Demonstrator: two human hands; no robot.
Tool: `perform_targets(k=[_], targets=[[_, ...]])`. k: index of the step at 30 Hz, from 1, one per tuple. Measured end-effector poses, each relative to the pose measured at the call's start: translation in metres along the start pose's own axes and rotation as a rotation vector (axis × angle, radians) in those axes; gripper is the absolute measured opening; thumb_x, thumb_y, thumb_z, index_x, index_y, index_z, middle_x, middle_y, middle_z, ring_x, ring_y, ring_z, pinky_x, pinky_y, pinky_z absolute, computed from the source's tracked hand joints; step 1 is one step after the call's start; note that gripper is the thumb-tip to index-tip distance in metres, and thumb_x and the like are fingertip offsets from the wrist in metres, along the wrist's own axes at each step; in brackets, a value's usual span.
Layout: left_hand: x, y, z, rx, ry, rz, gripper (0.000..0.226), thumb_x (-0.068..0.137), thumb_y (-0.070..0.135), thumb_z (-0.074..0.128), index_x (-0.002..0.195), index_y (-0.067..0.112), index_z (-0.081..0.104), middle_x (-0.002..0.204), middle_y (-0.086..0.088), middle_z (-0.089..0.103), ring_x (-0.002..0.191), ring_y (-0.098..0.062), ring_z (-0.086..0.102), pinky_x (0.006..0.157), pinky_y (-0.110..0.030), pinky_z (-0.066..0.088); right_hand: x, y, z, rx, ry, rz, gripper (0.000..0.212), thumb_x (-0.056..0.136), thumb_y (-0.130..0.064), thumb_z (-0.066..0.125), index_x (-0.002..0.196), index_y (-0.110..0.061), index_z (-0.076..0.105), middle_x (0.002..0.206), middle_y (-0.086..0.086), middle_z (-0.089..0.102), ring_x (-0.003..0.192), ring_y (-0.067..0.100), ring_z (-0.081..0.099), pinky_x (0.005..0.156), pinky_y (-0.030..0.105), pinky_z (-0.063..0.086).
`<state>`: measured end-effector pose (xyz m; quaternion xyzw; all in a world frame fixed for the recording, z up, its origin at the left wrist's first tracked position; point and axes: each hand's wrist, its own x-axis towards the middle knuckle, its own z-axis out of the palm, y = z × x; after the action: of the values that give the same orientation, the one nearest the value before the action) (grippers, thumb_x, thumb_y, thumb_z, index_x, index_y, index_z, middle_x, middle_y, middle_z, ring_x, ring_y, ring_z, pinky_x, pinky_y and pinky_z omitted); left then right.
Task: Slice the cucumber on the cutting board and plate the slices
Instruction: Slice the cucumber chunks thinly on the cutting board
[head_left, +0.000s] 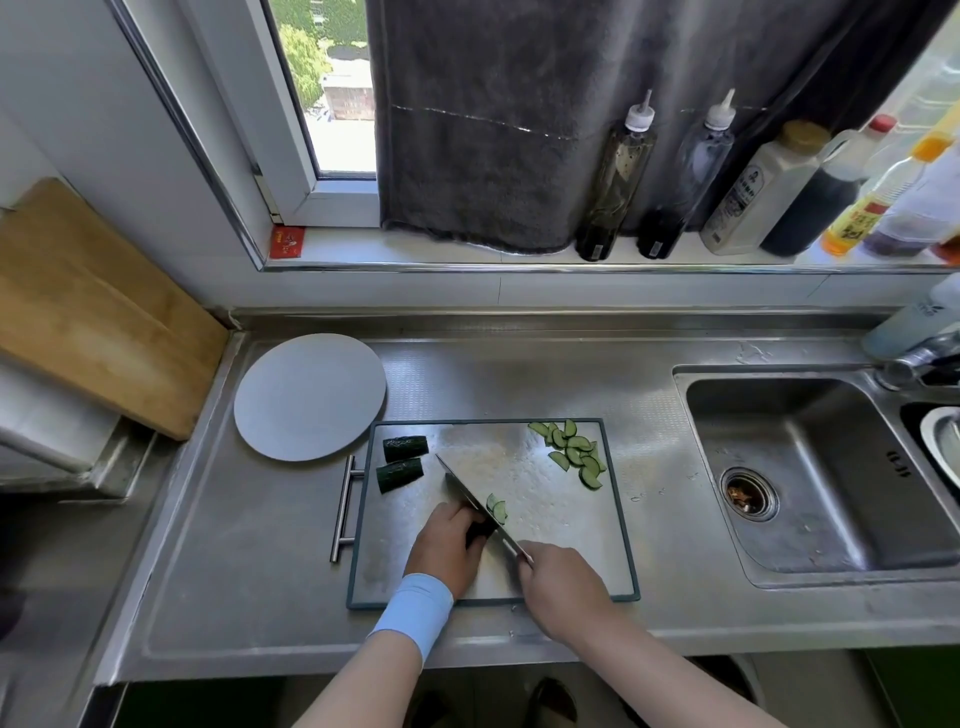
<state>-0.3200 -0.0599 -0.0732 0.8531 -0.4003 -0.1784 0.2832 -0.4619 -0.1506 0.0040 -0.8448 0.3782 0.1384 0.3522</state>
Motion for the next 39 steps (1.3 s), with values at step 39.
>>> perform_targets(k=[39], targets=[[-0.001, -0.005, 0.006, 0.015, 0.068, 0.076, 0.015, 0.076, 0.018, 0.070, 0.090, 0.017, 0.065, 0.096, 0.000, 0.059, 0.090, -0.018, 0.056, 0.067, -0.029, 0.051, 0.011, -0.006, 0.005, -0.006, 0.016, -0.006, 0.027, 0.100, -0.029, 0.038, 0.108, -0.031, 0.064, 0.097, 0.001, 0.070, 0.078, 0.020, 0.054, 0.065, 0.030, 0.040]])
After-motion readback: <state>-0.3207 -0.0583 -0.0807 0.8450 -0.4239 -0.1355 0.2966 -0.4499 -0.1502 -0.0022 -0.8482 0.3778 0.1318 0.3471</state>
